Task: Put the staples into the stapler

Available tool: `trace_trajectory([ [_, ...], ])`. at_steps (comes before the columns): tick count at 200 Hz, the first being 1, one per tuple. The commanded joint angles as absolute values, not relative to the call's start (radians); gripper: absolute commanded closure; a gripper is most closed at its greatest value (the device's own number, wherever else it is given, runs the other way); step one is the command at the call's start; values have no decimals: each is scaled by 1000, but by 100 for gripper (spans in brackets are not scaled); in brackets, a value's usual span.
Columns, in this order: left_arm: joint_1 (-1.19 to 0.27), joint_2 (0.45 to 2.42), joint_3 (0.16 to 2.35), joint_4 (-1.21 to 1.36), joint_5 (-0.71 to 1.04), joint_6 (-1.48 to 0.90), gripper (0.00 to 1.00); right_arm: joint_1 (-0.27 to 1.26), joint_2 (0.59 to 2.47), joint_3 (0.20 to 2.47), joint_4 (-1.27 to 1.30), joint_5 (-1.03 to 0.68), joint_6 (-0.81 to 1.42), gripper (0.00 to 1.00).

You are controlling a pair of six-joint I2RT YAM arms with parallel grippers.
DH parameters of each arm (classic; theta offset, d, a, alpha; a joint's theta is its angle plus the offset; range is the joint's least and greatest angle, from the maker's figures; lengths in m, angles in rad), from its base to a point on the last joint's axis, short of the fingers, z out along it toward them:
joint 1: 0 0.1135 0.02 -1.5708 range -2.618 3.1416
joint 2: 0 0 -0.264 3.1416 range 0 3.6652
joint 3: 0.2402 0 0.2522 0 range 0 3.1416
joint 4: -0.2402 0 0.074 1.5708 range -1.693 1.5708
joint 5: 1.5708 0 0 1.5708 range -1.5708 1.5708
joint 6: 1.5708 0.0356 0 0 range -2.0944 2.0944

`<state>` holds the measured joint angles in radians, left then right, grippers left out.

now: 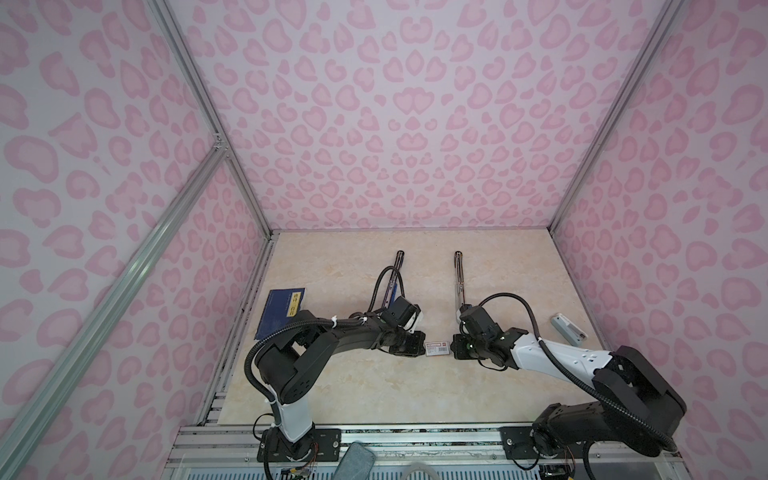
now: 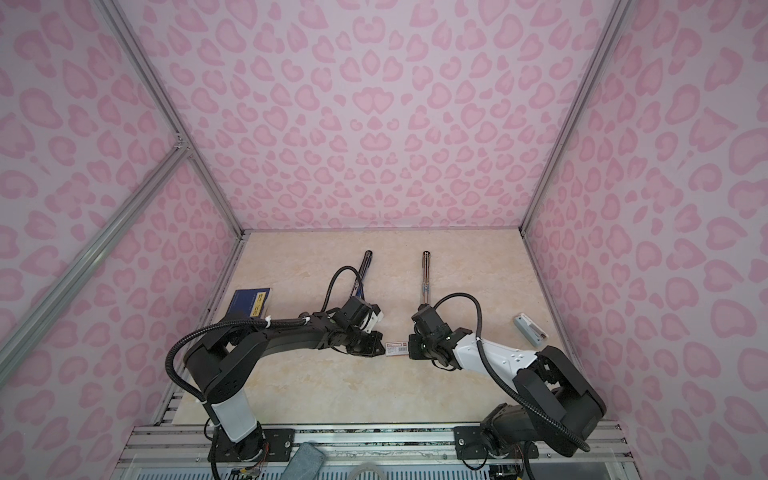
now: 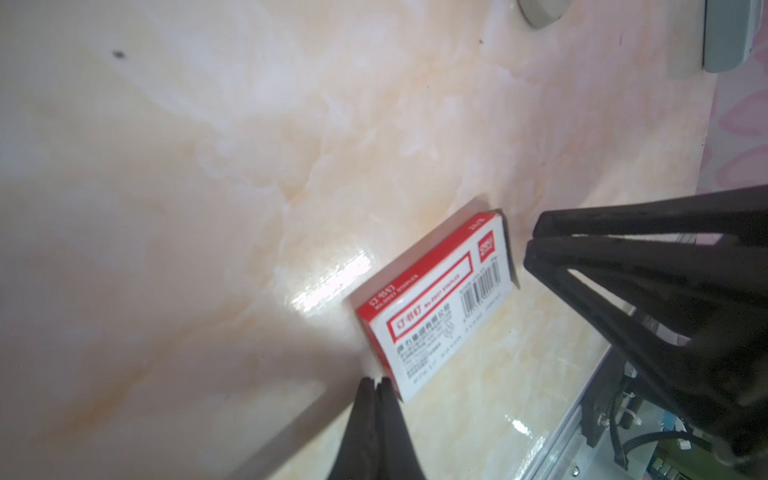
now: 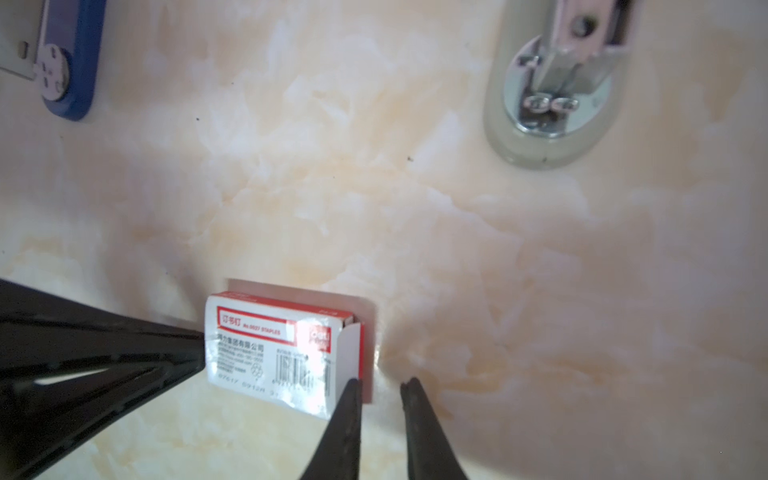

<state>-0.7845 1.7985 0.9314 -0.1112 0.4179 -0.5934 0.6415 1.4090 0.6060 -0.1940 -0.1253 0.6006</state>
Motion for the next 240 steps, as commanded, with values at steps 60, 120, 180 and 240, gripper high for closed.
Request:
trace_trajectory([
  [60,-782,1785,941,-132,405,-589,97,662,1381,639,-202,-117,569,62],
  [120,-783,1778,940,-135,401,-588,97,673,1470,669,-212,-104,554,63],
  [180,-783,1779,942,-135,404,-583,97,648,1459,641,-196,-123,566,80],
  [240,-784,1775,943,-131,406,-589,95,631,1441,614,-174,-139,579,85],
])
